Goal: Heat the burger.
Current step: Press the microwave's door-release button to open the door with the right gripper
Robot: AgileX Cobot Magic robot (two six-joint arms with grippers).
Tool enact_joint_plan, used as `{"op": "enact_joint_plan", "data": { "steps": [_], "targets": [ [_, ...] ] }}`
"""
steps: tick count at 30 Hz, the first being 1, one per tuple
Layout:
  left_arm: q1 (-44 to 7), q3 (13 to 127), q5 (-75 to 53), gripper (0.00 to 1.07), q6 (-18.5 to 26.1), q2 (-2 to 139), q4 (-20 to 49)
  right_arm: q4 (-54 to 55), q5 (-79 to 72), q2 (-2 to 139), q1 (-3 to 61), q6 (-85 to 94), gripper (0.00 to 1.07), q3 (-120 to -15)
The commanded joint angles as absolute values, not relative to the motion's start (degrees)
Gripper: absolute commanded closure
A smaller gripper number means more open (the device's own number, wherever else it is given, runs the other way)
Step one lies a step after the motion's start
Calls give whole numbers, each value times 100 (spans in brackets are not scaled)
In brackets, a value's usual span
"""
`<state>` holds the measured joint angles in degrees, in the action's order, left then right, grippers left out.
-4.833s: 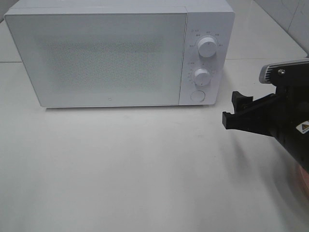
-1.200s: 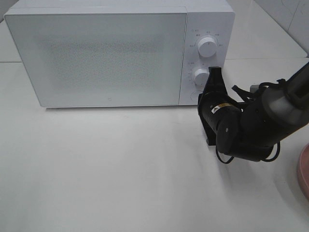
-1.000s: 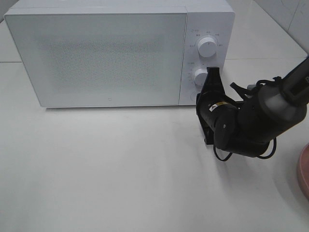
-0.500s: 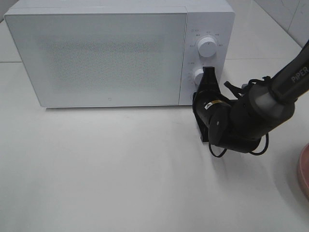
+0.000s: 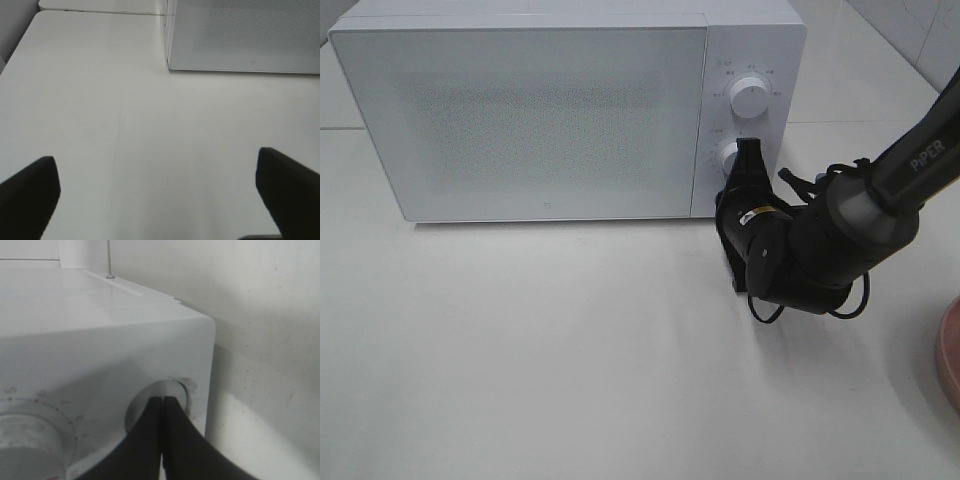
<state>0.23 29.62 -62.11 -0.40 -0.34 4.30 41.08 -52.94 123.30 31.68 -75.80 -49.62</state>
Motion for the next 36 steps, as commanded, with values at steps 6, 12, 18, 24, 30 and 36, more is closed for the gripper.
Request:
{"op": "enact_joint_plan", "data": {
  "steps": [6, 12, 18, 24, 30, 36],
  "targets": [
    [-11, 2956, -6136, 7, -40, -126, 447, 4137, -5695, 12342, 3014, -7328, 107, -5277],
    [-11, 2956, -6136, 7, -40, -126, 447, 4165, -5764, 12342, 2796, -7082, 107, -5529],
    [-11, 2956, -6136, 7, -40, -126, 447, 4142, -5879, 12370, 2744, -7093, 107, -5764],
    [-11, 2956, -6136, 7, -40, -126, 447, 4137, -6039, 12387, 2744, -7110, 107, -5764],
    [-11, 2956, -6136, 7, -40, -126, 447, 4125, -6005, 12330, 2750, -7082, 107, -5735],
    [-11, 2956, -6136, 7, -40, -126, 447, 4125, -5838, 12147, 2750, -6979, 107, -5518]
  ]
}}
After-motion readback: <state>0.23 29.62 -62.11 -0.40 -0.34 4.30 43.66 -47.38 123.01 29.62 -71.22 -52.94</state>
